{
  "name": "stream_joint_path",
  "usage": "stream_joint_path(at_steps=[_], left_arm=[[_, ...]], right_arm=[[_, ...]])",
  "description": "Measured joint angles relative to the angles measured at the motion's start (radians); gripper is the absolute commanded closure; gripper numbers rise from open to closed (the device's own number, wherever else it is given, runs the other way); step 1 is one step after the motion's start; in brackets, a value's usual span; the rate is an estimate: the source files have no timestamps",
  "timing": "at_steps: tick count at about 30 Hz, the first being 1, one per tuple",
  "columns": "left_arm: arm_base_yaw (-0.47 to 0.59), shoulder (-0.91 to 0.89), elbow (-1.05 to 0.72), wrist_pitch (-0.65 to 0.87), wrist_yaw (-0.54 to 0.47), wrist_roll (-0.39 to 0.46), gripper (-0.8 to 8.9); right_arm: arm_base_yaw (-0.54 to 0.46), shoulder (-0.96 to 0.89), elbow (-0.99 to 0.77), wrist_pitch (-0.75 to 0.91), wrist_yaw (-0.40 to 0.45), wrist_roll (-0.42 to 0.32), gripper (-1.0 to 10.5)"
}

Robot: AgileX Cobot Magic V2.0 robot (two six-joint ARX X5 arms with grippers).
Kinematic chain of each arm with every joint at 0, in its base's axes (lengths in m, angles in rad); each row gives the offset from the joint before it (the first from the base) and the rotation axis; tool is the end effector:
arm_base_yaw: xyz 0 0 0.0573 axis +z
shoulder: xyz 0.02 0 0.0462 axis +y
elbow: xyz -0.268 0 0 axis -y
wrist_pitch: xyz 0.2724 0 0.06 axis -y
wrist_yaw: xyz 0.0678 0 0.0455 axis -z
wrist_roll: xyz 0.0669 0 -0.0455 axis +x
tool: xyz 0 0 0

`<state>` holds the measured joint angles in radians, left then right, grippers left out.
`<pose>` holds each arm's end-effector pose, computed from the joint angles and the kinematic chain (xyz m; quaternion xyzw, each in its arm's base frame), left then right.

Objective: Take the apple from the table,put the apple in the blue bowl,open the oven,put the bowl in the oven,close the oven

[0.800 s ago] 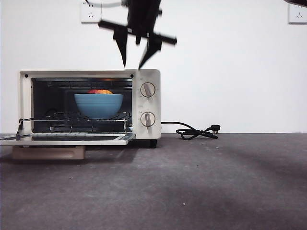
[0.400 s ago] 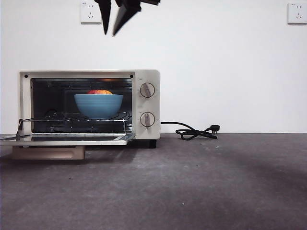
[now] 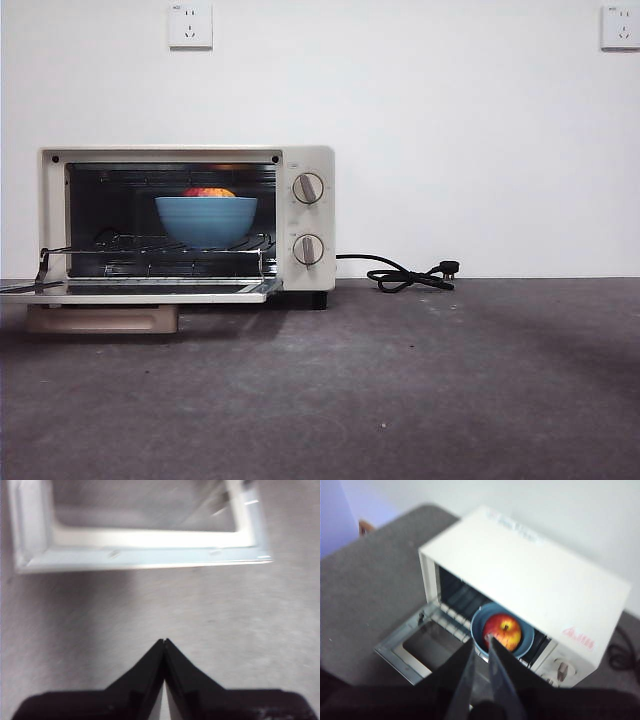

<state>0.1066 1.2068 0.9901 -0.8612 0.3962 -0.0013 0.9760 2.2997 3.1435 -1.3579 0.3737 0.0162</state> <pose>0.2660 0.0025 0.2399 -0.1282 0.4972 -0.1235 0.8492 0.2713 0.3574 0.4828 -0.1514 0.2008 0.2853 0.9249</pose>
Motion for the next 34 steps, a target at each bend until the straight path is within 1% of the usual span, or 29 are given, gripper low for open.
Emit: stream_joint_path(at_steps=[5, 10, 13, 16, 18, 22, 26, 28, 30, 32, 34], left_arm=[[0.077, 0.101, -0.006, 0.024, 0.0, -0.018, 8.21], [0.138, 0.155, -0.006, 0.04, -0.019, -0.019, 8.21], [0.183, 0.198, -0.006, 0.041, -0.029, -0.02, 8.21], [0.223, 0.237, -0.006, 0.049, -0.031, -0.025, 8.21], [0.242, 0.259, -0.006, 0.064, -0.03, -0.026, 8.22], [0.282, 0.312, -0.006, 0.102, -0.003, -0.037, 8.22], [0.316, 0.384, -0.006, 0.152, 0.097, -0.051, 8.22], [0.32, 0.418, -0.006, 0.173, 0.122, -0.056, 8.22], [0.32, 0.447, -0.006, 0.197, 0.136, -0.064, 8.22], [0.32, 0.466, -0.006, 0.229, 0.15, -0.071, 8.22], [0.32, 0.479, -0.006, 0.268, 0.174, -0.084, 8.22]], right_arm=[[0.043, -0.062, 0.0, 0.0, 0.004, -0.026, 8.9], [0.065, -0.121, -0.021, 0.0, 0.005, -0.04, 8.9], [0.072, -0.21, -0.143, 0.0, 0.0, -0.042, 8.9], [0.075, -0.303, -0.319, 0.0, -0.006, -0.042, 9.0], [0.076, -0.362, -0.45, 0.0, 0.01, -0.042, 9.3], [0.077, -0.472, -0.707, 0.0, 0.137, -0.036, 9.3], [0.07, -0.626, -0.959, 0.0, 0.204, 0.002, 9.3], [0.062, -0.709, -1.064, 0.0, 0.236, 0.027, 9.3], [0.058, -0.795, -1.162, 0.0, 0.285, 0.06, 9.5], [0.058, -0.891, -1.267, 0.0, 0.359, 0.1, 9.5], [0.057, -0.981, -1.368, 0.001, 0.415, 0.137, 9.5]])
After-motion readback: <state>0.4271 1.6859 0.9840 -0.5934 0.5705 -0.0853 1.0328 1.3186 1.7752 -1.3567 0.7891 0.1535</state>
